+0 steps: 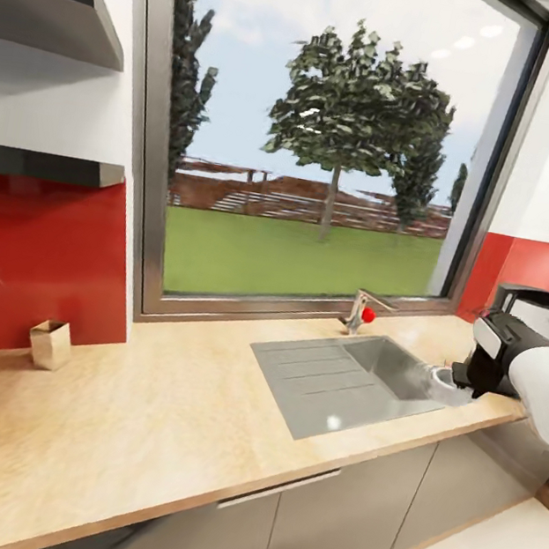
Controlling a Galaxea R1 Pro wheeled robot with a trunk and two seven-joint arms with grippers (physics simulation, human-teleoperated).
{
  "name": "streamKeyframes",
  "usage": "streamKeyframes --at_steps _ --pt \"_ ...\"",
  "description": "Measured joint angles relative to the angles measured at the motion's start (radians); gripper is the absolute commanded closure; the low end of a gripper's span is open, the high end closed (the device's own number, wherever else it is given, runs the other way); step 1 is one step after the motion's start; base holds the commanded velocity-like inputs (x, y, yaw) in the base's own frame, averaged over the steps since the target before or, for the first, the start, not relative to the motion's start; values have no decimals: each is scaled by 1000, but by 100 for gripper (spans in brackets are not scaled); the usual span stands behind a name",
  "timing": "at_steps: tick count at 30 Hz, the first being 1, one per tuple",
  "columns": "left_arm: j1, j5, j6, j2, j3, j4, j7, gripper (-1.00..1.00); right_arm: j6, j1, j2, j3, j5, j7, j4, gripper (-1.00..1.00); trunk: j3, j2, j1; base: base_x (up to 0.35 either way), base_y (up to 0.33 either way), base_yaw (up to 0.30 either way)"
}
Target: Set up a coffee station on the kitchen countertop: keep the coffee maker on the countertop, move the bottle of coffee from the kitchen shelf to the counter next to the coffee maker, place a paper coffee filter on top of the coffee maker, put the saucer next to the coffee maker with the coffee cup on the saucer, and place the electric kettle next to the coffee maker.
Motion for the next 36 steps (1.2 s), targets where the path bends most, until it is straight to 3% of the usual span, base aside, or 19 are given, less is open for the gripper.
streamKeyframes --at_steps 4,9,13,19,22,27,32,36 --pt "0 -1 0 0 0 0 0 -100 0 48 -36 -2 20 0 1 100 13 28 -15 0 0 -283" --pt "0 -1 0 0 -1 0 0 -100 -4 171 -91 -1 34 6 2 100 28 63 -34 0 0 -273" --pt "0 -1 1 0 -2 0 -1 -100 -51 234 -121 -4 41 37 1 100 41 91 -50 0 0 -263" --pt "0 -2 0 0 -2 0 -3 -100 -159 345 -197 -3 122 178 2 100 60 133 -73 0 0 -242" --pt "0 -1 1 0 -2 0 -3 -100 -237 424 -223 -4 133 236 2 100 69 154 -84 0 0 -222" --pt "0 -1 0 0 -2 0 -3 -100 -381 588 -234 -7 137 301 4 100 69 155 -85 0 0 -148" --pt "0 -1 0 0 -1 0 -3 -100 -546 776 -220 -6 136 333 5 100 69 154 -85 0 0 -28" --pt "0 -2 0 -1 -2 0 -3 -100 -628 873 -209 -6 134 364 4 100 69 154 -85 0 0 -5"
